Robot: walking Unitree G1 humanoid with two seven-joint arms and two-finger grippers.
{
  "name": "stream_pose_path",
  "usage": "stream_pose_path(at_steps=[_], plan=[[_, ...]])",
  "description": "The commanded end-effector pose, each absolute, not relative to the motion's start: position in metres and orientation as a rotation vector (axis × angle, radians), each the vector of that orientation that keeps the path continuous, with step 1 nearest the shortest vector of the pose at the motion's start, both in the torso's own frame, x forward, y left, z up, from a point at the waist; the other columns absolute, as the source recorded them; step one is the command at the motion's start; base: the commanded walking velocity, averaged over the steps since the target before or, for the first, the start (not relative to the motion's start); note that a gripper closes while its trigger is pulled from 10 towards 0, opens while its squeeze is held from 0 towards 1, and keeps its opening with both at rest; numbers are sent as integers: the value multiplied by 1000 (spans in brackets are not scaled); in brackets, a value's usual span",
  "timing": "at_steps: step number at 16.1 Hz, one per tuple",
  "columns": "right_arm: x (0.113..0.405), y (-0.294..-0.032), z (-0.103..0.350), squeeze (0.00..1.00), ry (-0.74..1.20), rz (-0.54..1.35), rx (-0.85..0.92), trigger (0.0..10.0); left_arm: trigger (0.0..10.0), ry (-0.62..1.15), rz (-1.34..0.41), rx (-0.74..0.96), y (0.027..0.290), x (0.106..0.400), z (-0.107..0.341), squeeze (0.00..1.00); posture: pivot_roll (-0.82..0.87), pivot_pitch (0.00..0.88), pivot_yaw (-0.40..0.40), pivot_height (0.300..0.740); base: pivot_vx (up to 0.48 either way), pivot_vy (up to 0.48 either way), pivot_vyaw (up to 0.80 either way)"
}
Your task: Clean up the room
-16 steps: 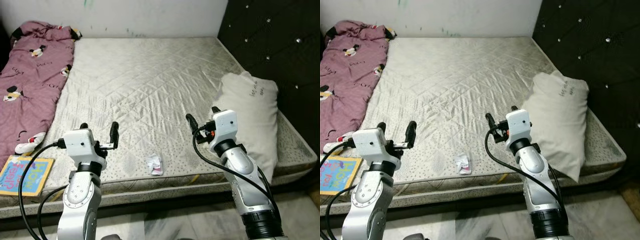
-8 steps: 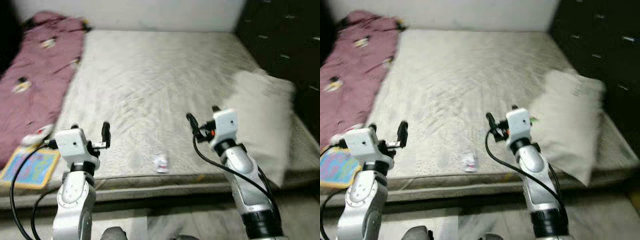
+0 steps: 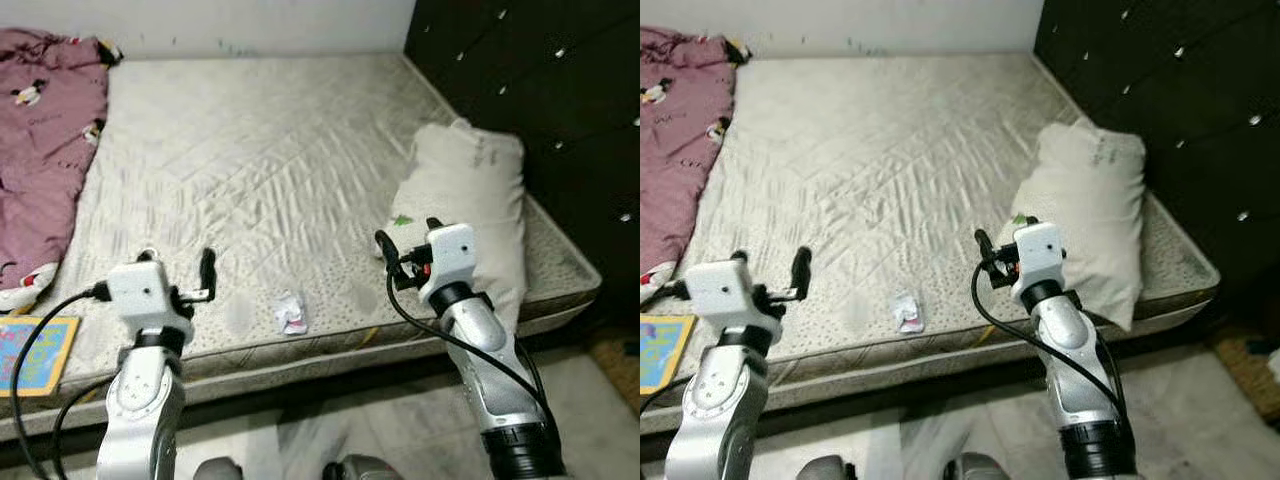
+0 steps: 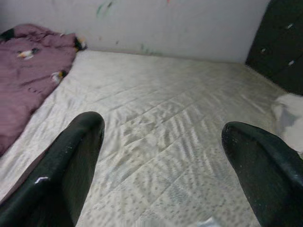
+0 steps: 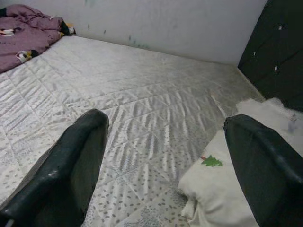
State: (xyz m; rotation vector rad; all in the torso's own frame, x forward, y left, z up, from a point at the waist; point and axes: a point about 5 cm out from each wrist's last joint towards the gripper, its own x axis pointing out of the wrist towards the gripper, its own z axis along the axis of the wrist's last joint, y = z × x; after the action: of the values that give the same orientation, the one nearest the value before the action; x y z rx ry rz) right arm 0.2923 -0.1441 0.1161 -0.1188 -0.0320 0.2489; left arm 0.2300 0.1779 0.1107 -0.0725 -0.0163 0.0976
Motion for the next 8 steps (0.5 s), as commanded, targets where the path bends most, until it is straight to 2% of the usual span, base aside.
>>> stream_pose_path(at_steps=[1,8], plan=[[291,-145,113,0,-20,231,-112,10000,10000,-7,112,-68,182,227,111,0,55,103,-23,740,0,0,0],[287,-137,114,0,-25,274,-91,10000,10000,-13,118,-68,183,228,114,0,53,121,-27,740,0,0,0]])
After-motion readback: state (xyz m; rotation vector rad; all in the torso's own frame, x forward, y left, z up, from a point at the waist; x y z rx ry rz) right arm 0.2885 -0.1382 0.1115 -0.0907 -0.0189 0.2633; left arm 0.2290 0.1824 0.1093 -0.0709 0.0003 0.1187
